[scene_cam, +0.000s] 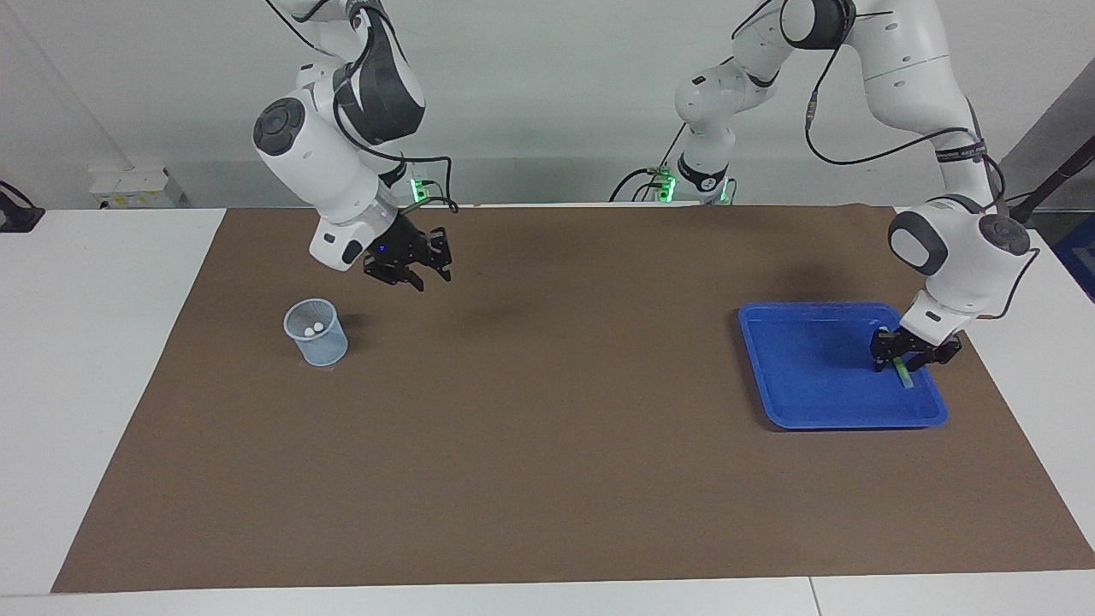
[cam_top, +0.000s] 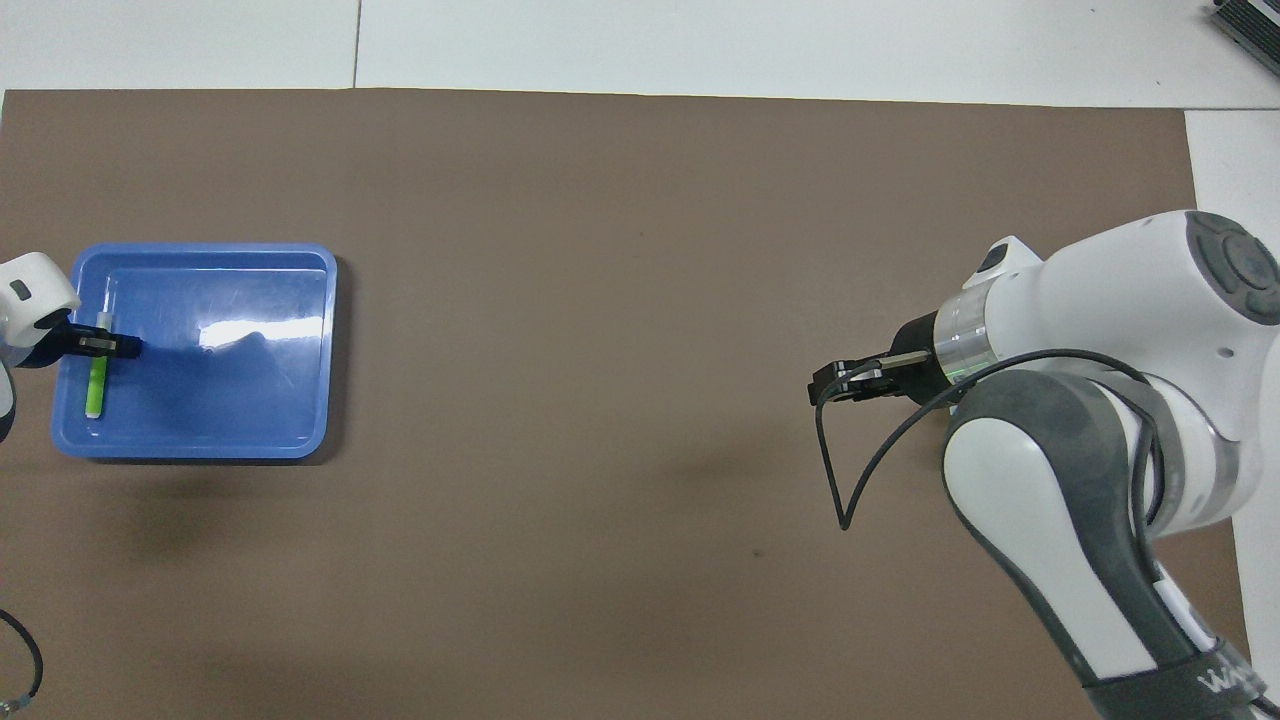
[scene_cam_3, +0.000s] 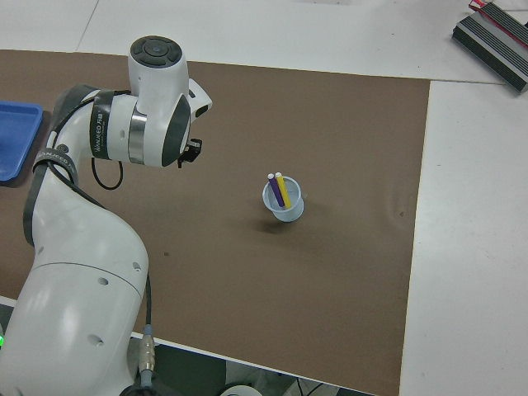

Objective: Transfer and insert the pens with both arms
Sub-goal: 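Grasp the green pen with the left gripper while the right gripper returns, then lift the green pen toward the right gripper while the right gripper waits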

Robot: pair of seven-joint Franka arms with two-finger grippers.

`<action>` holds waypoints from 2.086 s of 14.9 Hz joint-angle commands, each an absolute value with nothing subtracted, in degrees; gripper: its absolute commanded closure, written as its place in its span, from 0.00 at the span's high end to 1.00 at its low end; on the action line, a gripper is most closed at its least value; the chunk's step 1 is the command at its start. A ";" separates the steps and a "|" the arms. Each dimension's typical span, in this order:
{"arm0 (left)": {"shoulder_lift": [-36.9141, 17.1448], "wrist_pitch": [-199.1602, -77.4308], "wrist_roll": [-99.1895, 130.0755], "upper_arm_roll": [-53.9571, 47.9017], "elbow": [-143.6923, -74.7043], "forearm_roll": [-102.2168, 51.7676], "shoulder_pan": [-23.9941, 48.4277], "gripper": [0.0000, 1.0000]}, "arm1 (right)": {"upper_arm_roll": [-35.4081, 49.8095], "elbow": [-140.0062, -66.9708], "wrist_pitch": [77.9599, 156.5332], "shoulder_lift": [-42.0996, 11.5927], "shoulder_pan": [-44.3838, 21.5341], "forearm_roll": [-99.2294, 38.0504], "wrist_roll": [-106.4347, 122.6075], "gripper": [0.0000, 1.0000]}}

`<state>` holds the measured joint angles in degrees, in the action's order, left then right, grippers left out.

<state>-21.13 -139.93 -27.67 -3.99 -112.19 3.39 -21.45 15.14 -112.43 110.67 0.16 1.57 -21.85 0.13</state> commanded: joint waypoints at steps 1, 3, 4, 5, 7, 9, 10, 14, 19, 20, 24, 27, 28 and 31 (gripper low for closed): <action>-22.24 -141.24 -26.38 -4.13 -111.88 3.87 -21.45 0.62 | 15.38 -112.85 112.58 0.70 -0.17 -24.78 -5.78 0.50; -22.15 -141.24 -25.05 -4.13 -112.23 3.87 -20.92 0.62 | 15.38 -112.85 114.43 0.62 -1.57 -25.57 -8.86 0.50; -22.15 -141.33 -24.79 -4.13 -112.41 3.87 -20.74 0.62 | 15.38 -112.85 114.61 0.62 -2.02 -25.92 -10.27 0.50; -22.15 -141.33 -24.79 -4.13 -112.41 3.87 -20.74 0.62 | 15.38 -112.85 114.61 0.62 -2.11 -26.45 -11.76 0.50; -22.15 -141.33 -24.87 -4.13 -112.41 3.87 -20.74 0.61 | 15.47 -113.11 115.83 0.62 -2.11 -27.68 -13.79 0.50; -22.06 -140.98 -25.75 -4.04 -112.32 4.04 -21.27 0.56 | 15.38 -113.20 117.07 0.53 -3.50 -28.56 -15.11 0.50; -22.06 -140.98 -26.62 -4.04 -112.24 4.13 -21.44 0.53 | 15.38 -113.20 117.24 0.53 -4.39 -29.17 -16.86 0.50; -22.06 -140.98 -29.18 -4.04 -112.06 4.13 -21.71 0.21 | 15.38 -113.38 121.37 0.18 -6.85 -30.41 -24.33 0.50; -22.06 -141.50 -29.45 -4.04 -112.15 4.13 -21.62 0.00 | 15.38 -113.38 126.11 -0.26 -9.05 -33.40 -30.83 0.50; -22.15 -141.42 -28.83 -4.13 -112.15 3.96 -21.45 0.00 | 15.38 -113.38 127.34 -0.61 -9.66 -33.40 -32.42 0.50; -22.06 -133.89 -13.75 -4.48 -108.65 2.99 -18.12 0.00 | 15.38 -113.38 130.42 -1.40 -11.25 -35.06 -35.51 0.51; -21.71 -125.27 -6.70 -4.48 -103.37 -0.68 -15.04 0.00 | 15.38 -113.29 135.25 -2.63 -13.61 -36.74 -38.13 0.53; -21.19 -123.42 -4.85 -4.40 -102.84 -2.70 -14.33 0.00 | 15.38 -113.20 137.09 -2.98 -14.58 -36.74 -39.88 0.53; -17.94 -119.63 5.67 -4.66 -102.30 -6.93 -12.40 0.00 | 15.38 -112.85 142.89 -4.83 -17.57 -36.74 -44.64 0.53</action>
